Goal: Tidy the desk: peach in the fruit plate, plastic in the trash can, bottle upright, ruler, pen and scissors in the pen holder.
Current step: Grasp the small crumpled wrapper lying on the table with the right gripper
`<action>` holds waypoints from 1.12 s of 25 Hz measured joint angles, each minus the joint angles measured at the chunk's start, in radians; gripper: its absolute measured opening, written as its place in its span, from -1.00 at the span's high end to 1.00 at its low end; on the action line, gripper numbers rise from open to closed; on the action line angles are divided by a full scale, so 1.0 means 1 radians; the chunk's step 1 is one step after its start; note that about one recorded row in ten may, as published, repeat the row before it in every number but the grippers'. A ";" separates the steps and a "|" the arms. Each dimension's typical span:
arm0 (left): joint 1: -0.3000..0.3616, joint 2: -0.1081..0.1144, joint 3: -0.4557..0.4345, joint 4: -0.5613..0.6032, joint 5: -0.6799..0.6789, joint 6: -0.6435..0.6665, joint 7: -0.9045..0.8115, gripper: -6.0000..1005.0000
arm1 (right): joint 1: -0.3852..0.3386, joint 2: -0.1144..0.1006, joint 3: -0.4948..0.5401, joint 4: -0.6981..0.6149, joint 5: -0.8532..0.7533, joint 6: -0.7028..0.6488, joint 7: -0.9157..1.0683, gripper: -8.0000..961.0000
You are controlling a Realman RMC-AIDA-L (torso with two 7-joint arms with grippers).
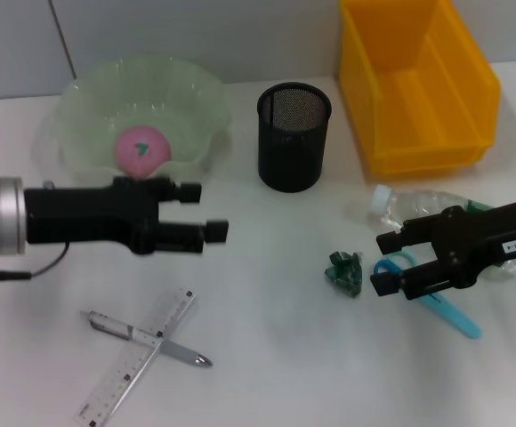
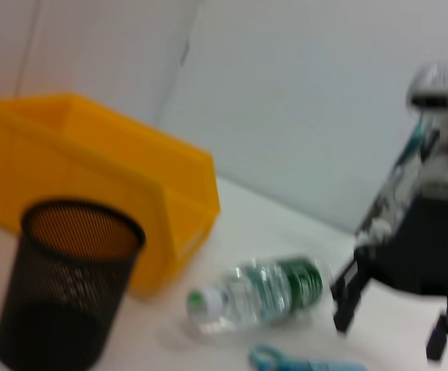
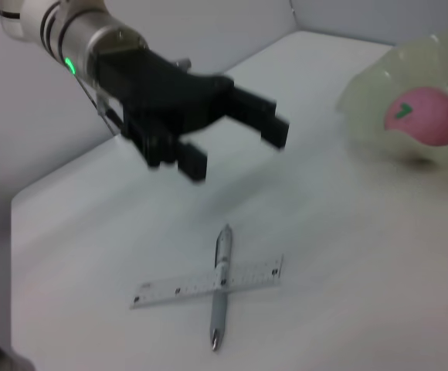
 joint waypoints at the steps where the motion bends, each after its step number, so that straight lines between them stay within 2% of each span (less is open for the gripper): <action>1: 0.000 -0.018 -0.004 -0.006 0.059 0.002 0.016 -0.73 | 0.009 -0.005 -0.006 -0.014 -0.011 -0.016 0.018 -0.58; 2: 0.000 -0.018 -0.004 -0.006 0.059 0.002 0.016 -0.73 | 0.009 -0.005 -0.006 -0.014 -0.011 -0.016 0.018 -0.58; 5: 0.005 -0.037 0.000 -0.007 0.098 0.005 0.048 -0.73 | 0.035 -0.010 -0.027 -0.064 -0.032 -0.057 0.093 -0.58; 6: 0.005 -0.037 0.000 -0.007 0.098 0.005 0.048 -0.73 | 0.057 -0.015 -0.079 -0.126 -0.050 -0.073 0.177 -0.58; 7: 0.016 -0.054 -0.002 -0.004 0.122 0.002 0.075 -0.73 | 0.057 -0.015 -0.079 -0.126 -0.050 -0.073 0.177 -0.58; 11: 0.022 -0.059 -0.002 -0.001 0.131 0.000 0.080 -0.73 | 0.127 -0.022 -0.256 -0.282 -0.150 -0.099 0.349 -0.58; 14: 0.028 -0.060 -0.004 0.002 0.169 -0.001 0.081 -0.73 | 0.159 -0.019 -0.311 -0.314 -0.194 -0.106 0.378 -0.58; 15: 0.028 -0.060 -0.004 0.002 0.169 -0.001 0.081 -0.73 | 0.176 -0.015 -0.338 -0.325 -0.217 -0.106 0.388 -0.58; 16: 0.028 -0.060 -0.006 0.002 0.177 -0.002 0.081 -0.73 | 0.210 0.003 -0.380 -0.334 -0.259 -0.094 0.395 -0.58; 18: 0.031 -0.060 -0.008 0.002 0.182 -0.004 0.081 -0.73 | 0.220 0.011 -0.391 -0.336 -0.275 -0.087 0.395 -0.58; 20: 0.032 -0.060 -0.008 0.002 0.182 -0.004 0.081 -0.73 | 0.244 0.035 -0.416 -0.335 -0.314 -0.056 0.390 -0.58; 21: 0.032 -0.059 -0.009 0.002 0.181 -0.004 0.080 -0.73 | 0.256 0.054 -0.459 -0.327 -0.343 -0.017 0.384 -0.58; 24: 0.032 -0.057 -0.009 0.004 0.179 -0.004 0.078 -0.73 | 0.260 0.060 -0.518 -0.311 -0.352 0.031 0.384 -0.58; 26: 0.032 -0.056 -0.010 0.007 0.179 -0.004 0.076 -0.73 | 0.262 0.064 -0.617 -0.280 -0.351 0.107 0.388 -0.58; 28: 0.030 -0.056 -0.010 0.012 0.179 -0.003 0.072 -0.73 | 0.262 0.066 -0.639 -0.272 -0.351 0.127 0.389 -0.58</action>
